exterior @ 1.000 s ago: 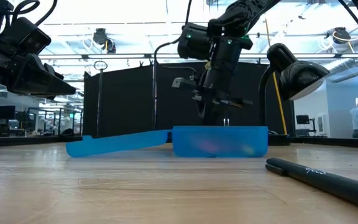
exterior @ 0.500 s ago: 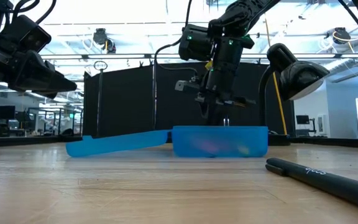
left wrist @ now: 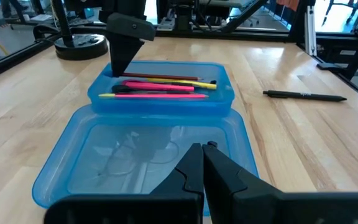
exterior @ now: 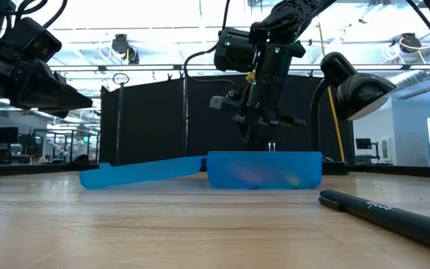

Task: Pick & place school supplies into a supply box
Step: Put the brown pencil into the blue supply box, then put the black pen into the blue supply box

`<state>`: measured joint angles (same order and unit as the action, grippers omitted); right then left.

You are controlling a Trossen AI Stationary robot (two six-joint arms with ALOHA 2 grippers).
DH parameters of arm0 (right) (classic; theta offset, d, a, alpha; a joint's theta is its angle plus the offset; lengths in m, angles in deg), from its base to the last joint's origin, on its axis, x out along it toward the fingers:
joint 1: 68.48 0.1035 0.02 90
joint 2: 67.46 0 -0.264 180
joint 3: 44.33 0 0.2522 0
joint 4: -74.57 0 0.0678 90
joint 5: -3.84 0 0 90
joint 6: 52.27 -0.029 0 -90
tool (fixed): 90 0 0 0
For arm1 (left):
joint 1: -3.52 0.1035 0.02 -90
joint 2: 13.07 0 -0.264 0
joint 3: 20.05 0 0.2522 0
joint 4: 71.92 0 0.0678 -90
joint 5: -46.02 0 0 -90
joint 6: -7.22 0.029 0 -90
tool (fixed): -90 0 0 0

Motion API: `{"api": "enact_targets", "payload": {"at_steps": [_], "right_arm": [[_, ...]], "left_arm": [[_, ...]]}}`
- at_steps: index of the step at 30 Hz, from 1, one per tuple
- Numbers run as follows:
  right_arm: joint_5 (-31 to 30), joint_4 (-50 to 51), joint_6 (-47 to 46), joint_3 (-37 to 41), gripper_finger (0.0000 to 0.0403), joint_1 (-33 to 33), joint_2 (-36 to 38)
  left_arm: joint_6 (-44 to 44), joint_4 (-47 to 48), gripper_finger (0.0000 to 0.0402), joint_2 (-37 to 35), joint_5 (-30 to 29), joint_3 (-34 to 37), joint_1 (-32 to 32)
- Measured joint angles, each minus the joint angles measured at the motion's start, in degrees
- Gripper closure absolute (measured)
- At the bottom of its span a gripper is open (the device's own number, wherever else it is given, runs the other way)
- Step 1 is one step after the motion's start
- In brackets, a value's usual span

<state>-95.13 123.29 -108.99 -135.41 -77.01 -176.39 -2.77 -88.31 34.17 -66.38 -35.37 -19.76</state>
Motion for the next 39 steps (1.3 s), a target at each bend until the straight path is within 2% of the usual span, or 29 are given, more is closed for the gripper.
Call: {"api": "enact_targets", "payload": {"at_steps": [9, 17, 25, 32, 39], "right_arm": [[0.24, -0.05, -1.32, 0.00, 0.0285, 0.00, 0.00], [1.51, -0.65, -0.99, 0.00, 0.0254, 0.00, 0.26], [1.83, 0.13, -1.32, -0.04, 0.0237, 0.02, 3.45], [4.93, 5.50, -2.39, -0.07, 0.0242, 0.02, 3.96], [6.22, 4.87, -0.55, -0.04, 0.0242, 0.50, 4.77]], "left_arm": [[0.04, -0.04, 0.0396, 0.00, -0.02, 0.00, 0.02], [0.20, -0.07, 0.0396, 0.01, -0.02, 0.00, 0.02], [0.55, -0.15, 0.0396, 0.01, -0.12, 0.00, -0.01], [0.83, -0.21, 0.0396, 0.01, -0.15, -0.02, 0.02], [0.83, -0.20, 0.0396, 0.00, -0.17, -0.02, 0.02]]}}
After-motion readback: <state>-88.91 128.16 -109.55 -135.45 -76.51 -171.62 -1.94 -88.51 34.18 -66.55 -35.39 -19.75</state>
